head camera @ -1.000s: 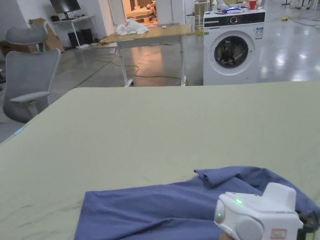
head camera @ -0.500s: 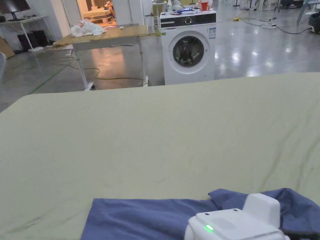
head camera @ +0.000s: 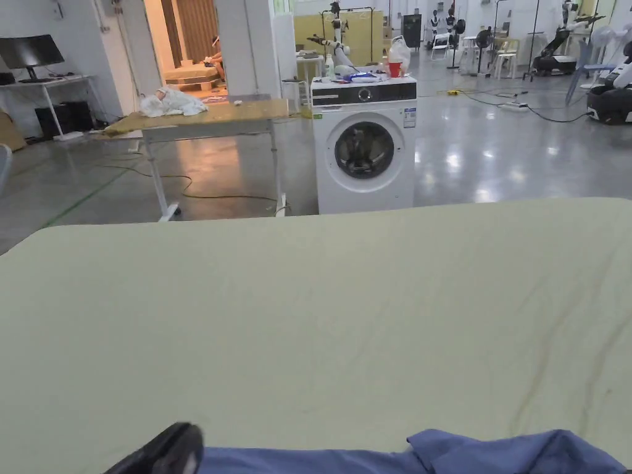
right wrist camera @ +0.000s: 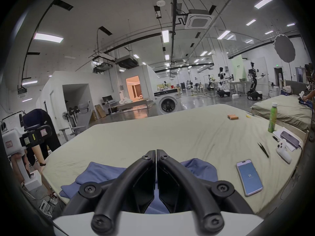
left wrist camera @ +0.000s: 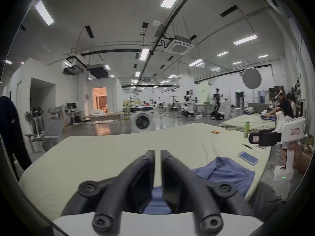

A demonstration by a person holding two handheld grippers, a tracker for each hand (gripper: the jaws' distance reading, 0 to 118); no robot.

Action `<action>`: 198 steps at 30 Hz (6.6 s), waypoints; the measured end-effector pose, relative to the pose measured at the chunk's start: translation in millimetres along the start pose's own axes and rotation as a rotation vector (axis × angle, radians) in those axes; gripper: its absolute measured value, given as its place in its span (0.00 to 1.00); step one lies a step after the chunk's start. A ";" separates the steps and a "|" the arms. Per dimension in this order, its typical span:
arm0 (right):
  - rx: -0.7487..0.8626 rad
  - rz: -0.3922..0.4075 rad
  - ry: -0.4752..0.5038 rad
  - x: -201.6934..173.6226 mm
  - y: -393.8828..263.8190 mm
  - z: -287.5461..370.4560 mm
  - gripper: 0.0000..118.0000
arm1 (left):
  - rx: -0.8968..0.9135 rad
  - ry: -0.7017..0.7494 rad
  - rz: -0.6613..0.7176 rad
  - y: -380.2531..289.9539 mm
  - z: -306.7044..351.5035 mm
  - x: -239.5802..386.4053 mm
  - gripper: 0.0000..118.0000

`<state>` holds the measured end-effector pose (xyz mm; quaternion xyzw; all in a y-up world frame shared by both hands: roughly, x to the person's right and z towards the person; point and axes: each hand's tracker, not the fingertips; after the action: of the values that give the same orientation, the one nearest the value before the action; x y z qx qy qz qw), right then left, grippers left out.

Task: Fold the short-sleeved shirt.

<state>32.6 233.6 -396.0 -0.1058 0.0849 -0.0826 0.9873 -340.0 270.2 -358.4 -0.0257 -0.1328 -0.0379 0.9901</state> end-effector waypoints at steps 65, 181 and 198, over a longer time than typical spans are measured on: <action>-0.699 -0.028 -0.242 174.3 -45.2 -242.7 0.66 | -0.954 0.083 0.143 -143.0 -292.1 -104.9 0.00; -0.144 -0.234 -0.377 120.3 -87.0 39.2 0.61 | -0.354 0.474 0.242 -129.5 23.4 -96.3 0.76; -0.085 0.007 -0.141 33.4 -52.4 11.6 0.00 | -0.153 0.253 0.119 -50.6 37.8 -40.7 0.00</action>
<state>59.6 179.3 -378.1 -0.1527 0.0189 -0.0676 0.9858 -393.1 225.0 -330.7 -0.1036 -0.0021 0.0077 0.9946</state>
